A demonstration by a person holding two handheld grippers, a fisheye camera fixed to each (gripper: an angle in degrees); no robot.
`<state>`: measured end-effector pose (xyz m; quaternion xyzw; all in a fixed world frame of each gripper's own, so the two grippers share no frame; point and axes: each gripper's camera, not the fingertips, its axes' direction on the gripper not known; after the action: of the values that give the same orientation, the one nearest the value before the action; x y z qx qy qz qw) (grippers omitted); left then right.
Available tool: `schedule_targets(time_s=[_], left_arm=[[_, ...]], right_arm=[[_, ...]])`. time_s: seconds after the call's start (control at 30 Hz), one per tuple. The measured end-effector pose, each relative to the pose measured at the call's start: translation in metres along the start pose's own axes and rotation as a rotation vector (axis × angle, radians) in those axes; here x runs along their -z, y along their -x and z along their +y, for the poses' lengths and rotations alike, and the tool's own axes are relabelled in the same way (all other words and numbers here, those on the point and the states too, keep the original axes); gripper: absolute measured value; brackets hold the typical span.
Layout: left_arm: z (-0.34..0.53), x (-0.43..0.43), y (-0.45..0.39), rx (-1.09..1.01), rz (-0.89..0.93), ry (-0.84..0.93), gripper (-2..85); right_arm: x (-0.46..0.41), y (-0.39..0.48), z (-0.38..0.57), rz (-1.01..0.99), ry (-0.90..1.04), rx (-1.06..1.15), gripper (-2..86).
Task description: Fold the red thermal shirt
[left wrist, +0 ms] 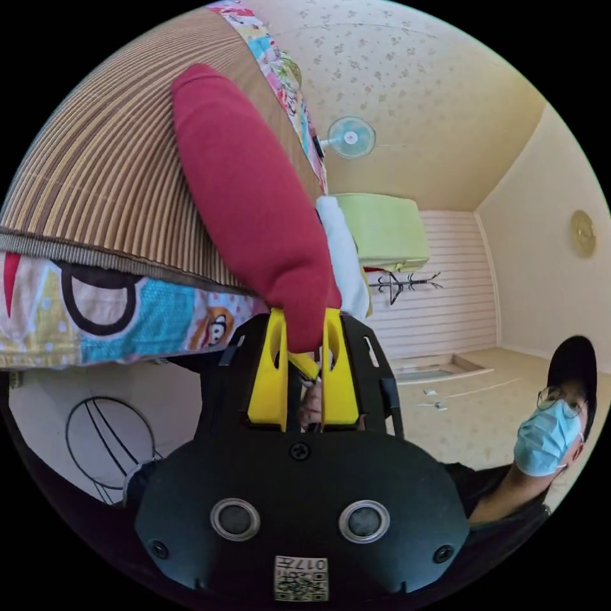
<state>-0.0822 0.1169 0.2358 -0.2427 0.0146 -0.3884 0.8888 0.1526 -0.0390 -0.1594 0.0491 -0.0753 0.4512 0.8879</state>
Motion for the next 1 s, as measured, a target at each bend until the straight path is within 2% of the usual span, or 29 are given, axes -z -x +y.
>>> schedule_targets(time_s=[0.03,0.07,0.1,0.13,0.17,0.2,0.27,0.3,0.4,0.47,0.53,0.63,0.77,0.87,0.93,1.0], left_arm=[[0.006,-0.001,-0.007,-0.027,-0.008,0.021,8.1],[0.018,-0.005,-0.021,-0.087,-0.027,0.070,8.1],[0.029,-0.006,-0.033,-0.147,-0.074,0.094,8.1],[0.034,-0.004,-0.038,-0.184,-0.093,0.086,8.1],[0.041,0.003,-0.047,-0.252,-0.107,0.061,7.4],[0.045,0.012,-0.053,-0.304,-0.081,0.056,5.5],[0.048,0.023,-0.060,-0.375,0.014,0.051,3.7],[0.050,0.028,-0.062,-0.392,0.029,0.036,6.2],[0.053,0.029,-0.063,-0.399,-0.056,0.035,9.8],[0.052,0.025,-0.059,-0.385,-0.043,0.045,10.3],[0.049,0.020,-0.054,-0.368,0.012,0.056,10.5],[0.037,0.001,-0.039,-0.325,0.083,0.156,10.3],[0.029,-0.013,-0.021,-0.270,0.097,0.194,10.1],[0.021,-0.013,-0.013,-0.240,0.067,0.190,10.1],[0.010,-0.011,-0.003,-0.196,0.012,0.219,10.0],[-0.007,0.009,0.014,-0.150,-0.067,0.177,9.9]], right_arm=[[-0.008,-0.012,-0.003,-0.103,0.037,-0.048,26.6],[-0.013,-0.016,-0.005,-0.153,0.051,-0.061,30.8],[-0.025,-0.022,-0.012,-0.237,0.078,-0.067,42.1],[-0.039,-0.025,-0.020,-0.344,0.118,-0.044,47.6],[-0.043,-0.025,-0.024,-0.402,0.128,-0.026,47.6],[-0.047,-0.020,-0.033,-0.464,0.154,0.008,45.2],[-0.043,0.004,-0.044,-0.419,0.142,0.102,38.8],[-0.034,0.029,-0.052,-0.366,0.110,0.187,35.2],[-0.014,0.104,-0.082,-0.284,0.085,0.409,28.5],[0.004,0.151,-0.096,-0.235,0.051,0.550,25.4],[0.037,0.204,-0.108,-0.181,-0.032,0.686,22.1],[0.089,0.233,-0.119,-0.163,-0.168,0.758,19.0],[0.148,0.209,-0.122,-0.060,-0.308,0.723,16.2],[0.183,0.134,-0.109,0.133,-0.403,0.472,14.3],[0.198,0.063,-0.070,0.314,-0.495,0.227,11.5],[0.194,0.032,-0.031,0.373,-0.519,0.243,9.5]])
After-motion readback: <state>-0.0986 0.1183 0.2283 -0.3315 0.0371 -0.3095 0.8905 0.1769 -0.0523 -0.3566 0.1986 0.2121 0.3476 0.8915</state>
